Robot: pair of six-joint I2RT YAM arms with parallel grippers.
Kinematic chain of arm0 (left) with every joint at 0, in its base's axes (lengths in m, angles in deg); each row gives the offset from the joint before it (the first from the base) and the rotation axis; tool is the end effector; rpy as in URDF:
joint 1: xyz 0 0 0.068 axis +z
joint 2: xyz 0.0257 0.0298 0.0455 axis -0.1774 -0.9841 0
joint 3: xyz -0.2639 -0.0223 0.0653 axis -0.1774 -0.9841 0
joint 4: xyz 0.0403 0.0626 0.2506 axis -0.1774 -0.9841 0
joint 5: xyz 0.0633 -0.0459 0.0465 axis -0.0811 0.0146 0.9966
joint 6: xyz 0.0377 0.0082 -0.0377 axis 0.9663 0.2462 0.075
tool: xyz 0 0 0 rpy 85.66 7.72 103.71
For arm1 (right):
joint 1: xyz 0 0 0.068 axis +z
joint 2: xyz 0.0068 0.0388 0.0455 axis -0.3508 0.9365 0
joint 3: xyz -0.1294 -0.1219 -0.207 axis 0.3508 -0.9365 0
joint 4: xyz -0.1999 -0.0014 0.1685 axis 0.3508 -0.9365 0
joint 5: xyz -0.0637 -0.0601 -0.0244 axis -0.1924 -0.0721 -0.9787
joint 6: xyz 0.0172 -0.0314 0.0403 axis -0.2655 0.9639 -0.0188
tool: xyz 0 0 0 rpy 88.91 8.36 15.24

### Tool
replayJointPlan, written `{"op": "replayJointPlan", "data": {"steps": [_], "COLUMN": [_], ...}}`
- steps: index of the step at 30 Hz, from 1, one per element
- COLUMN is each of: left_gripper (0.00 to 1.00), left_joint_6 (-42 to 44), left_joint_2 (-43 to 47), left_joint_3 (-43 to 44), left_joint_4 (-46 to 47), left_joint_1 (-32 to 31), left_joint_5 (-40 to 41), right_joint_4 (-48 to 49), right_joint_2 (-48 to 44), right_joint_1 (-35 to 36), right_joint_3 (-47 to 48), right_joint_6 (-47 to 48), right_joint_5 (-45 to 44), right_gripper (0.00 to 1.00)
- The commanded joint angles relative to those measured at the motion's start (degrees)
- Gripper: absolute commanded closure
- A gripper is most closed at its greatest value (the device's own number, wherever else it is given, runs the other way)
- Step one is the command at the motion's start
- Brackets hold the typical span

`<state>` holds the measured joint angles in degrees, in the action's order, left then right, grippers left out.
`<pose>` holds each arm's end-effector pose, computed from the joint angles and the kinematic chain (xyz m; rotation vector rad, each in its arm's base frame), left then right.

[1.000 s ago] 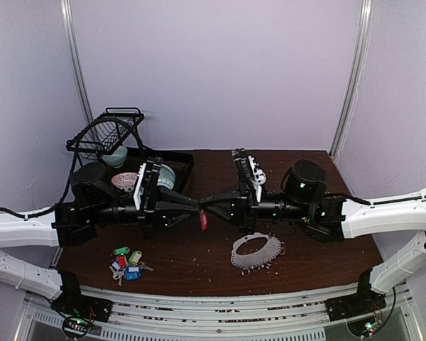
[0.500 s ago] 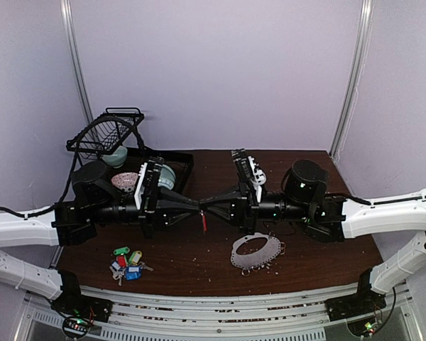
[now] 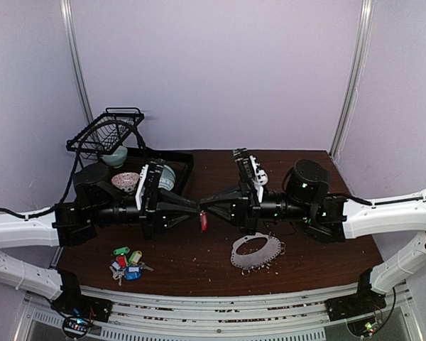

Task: Put the keys on the keyring

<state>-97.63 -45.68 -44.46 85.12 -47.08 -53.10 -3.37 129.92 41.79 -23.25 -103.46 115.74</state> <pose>0.1173 -0.2145 0.3124 1.0323 1.4103 -1.3281 0.1287 0.2851 0.3274 -1.0452 1.1821 1.4872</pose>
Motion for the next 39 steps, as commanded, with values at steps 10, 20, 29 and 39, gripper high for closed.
{"op": "replayJointPlan", "data": {"steps": [10,20,29,39], "left_gripper": [0.8,0.85,0.88,0.95], "left_joint_6": [-0.9,-1.9,-1.3,-1.0], "left_joint_2": [-1.5,-4.1,-1.8,-4.0], "left_joint_3": [0.8,1.9,1.3,2.9], "left_joint_4": [2.9,6.1,7.6,5.8], "left_joint_1": [0.4,0.4,0.4,0.4], "left_joint_5": [-3.0,-5.8,-3.8,-3.9], "right_joint_4": [2.8,2.4,1.9,1.6], "right_joint_2": [-1.1,-0.7,-1.0,-1.5], "right_joint_1": [0.3,0.3,0.3,0.3], "right_joint_3": [0.5,0.7,0.7,0.8], "right_joint_6": [0.2,0.3,0.5,0.6], "right_joint_5": [1.0,1.0,1.2,1.1], "right_gripper": [1.0,1.0,1.0,1.0]}}
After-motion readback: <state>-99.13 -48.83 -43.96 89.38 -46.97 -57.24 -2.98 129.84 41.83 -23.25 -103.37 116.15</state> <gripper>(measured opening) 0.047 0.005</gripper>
